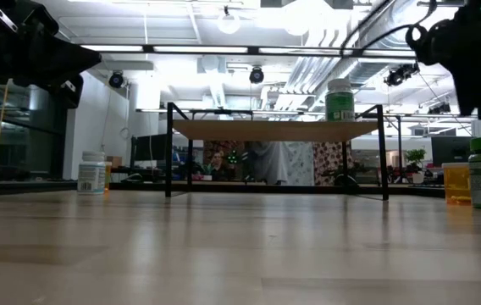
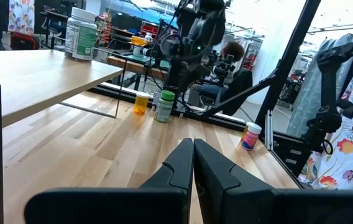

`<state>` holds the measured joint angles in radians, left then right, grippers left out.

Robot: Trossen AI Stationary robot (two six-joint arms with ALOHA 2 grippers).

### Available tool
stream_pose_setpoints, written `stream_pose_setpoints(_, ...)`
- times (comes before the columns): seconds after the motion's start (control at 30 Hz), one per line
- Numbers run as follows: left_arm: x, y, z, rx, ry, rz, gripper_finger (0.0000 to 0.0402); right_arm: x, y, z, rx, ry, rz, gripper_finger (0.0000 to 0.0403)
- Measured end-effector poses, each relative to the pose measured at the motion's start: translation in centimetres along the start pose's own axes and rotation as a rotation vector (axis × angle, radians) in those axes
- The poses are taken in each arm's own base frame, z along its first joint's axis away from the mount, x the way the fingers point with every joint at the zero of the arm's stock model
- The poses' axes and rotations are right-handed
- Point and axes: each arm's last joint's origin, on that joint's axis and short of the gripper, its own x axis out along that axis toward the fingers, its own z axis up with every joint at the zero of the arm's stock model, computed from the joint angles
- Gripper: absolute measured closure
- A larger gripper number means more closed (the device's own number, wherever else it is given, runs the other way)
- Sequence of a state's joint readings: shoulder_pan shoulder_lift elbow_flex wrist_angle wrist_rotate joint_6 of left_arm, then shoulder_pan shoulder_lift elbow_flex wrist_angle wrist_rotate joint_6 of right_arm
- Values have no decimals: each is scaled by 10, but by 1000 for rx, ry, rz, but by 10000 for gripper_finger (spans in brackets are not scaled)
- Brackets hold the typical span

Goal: Pick and place medicine bottles onto shelf by color
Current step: Put the light green pill bottle on the shelf

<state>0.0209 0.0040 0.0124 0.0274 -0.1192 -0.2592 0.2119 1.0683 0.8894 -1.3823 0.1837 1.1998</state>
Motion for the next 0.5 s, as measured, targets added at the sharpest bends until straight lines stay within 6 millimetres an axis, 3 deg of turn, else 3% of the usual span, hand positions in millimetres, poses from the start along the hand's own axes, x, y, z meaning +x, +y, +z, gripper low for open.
stream_pose_setpoints(0.2,0,0,0,0,0,0,398,12,6,2,55,31,-153,104)
stream_pose_setpoints(0.5,0,0,0,0,0,0,398,21,14,4,82,51,-192,105)
